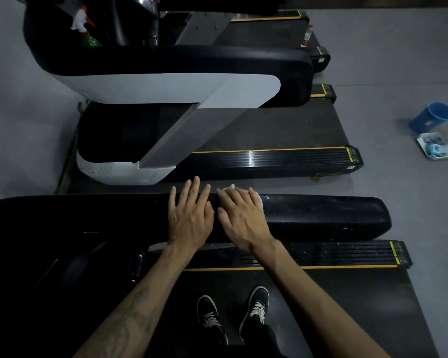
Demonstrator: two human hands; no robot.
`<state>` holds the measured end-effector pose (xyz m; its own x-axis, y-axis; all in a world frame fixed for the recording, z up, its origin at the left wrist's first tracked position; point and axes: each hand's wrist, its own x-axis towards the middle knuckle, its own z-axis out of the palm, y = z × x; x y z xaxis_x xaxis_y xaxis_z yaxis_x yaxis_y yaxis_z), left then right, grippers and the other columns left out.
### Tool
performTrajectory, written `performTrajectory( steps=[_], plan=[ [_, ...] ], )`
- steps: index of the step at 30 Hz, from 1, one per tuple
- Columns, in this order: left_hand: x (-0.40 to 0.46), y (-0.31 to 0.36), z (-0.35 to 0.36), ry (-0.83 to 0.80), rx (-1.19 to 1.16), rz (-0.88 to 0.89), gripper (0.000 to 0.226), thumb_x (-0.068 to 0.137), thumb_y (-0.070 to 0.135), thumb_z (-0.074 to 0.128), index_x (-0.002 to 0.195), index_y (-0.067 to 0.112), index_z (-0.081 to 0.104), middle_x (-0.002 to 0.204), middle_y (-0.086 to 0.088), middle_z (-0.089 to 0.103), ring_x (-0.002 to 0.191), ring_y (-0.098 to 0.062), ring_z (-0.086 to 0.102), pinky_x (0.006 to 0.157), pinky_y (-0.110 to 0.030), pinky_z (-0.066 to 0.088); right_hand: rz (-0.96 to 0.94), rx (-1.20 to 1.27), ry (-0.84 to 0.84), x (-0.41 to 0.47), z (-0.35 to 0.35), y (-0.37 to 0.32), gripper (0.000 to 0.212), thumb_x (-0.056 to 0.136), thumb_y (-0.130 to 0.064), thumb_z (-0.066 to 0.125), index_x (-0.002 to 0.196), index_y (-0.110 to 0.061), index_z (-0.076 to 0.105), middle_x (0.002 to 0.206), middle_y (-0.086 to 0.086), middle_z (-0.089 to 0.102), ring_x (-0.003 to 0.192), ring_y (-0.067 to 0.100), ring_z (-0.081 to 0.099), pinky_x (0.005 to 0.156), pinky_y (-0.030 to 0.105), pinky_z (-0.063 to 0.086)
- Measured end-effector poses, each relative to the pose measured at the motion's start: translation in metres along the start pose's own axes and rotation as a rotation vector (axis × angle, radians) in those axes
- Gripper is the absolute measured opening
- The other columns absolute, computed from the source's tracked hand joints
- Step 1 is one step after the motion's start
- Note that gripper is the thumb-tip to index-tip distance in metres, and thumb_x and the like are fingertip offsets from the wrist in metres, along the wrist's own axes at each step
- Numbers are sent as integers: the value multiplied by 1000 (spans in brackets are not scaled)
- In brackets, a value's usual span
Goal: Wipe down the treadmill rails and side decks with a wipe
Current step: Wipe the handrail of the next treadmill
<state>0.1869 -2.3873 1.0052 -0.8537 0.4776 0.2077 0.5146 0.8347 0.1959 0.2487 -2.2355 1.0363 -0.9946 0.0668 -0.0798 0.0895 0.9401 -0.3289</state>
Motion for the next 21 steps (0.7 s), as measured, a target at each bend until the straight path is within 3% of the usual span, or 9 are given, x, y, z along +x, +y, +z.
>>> performTrajectory(
  steps=[3, 6, 9, 14, 18, 21],
  plan=[
    [0, 0, 1, -3, 33, 9, 55, 105, 39, 28, 147, 17, 54, 159, -12, 44, 149, -30, 39, 120, -61, 27, 19, 24, -69, 15, -5, -1, 68, 101, -51, 12, 153, -20, 44, 151, 3, 53, 143, 21, 42, 124, 43, 14],
    [0, 0, 0, 2, 32, 14, 55, 105, 41, 29, 148, 16, 54, 159, -12, 44, 149, -30, 40, 121, -61, 26, 61, -29, -102, 22, -11, 5, 52, 109, -44, 20, 142, -22, 54, 140, 4, 60, 131, 24, 53, 116, 42, 28],
    [0, 1, -1, 7, 29, 8, 55, 105, 41, 29, 148, 17, 54, 159, -11, 44, 149, -29, 40, 121, -60, 25, 151, -107, -66, 17, -15, 10, 51, 109, -44, 20, 128, -20, 60, 129, 6, 65, 121, 26, 58, 107, 42, 37],
    [1, 5, -1, 0, 44, -24, 57, 106, 45, 28, 145, 16, 57, 155, -11, 50, 147, -31, 43, 120, -61, 26, 216, -138, -40, 12, -10, -12, 73, 98, -53, 6, 122, -16, 64, 127, 9, 66, 122, 26, 58, 109, 44, 36],
    [1, 5, -1, -2, 35, -26, 57, 106, 46, 28, 146, 17, 56, 156, -10, 49, 147, -30, 42, 121, -60, 26, 90, -49, -65, 14, -12, -1, 53, 107, -45, 19, 131, -19, 59, 130, 5, 64, 124, 23, 57, 110, 40, 35],
    [1, 4, -2, 1, 30, -17, 57, 106, 46, 29, 147, 17, 55, 156, -10, 49, 148, -29, 41, 121, -59, 26, 130, -102, -76, 16, -19, 18, 47, 110, -41, 22, 129, -21, 59, 129, 5, 65, 121, 23, 59, 107, 40, 37]
  ],
)
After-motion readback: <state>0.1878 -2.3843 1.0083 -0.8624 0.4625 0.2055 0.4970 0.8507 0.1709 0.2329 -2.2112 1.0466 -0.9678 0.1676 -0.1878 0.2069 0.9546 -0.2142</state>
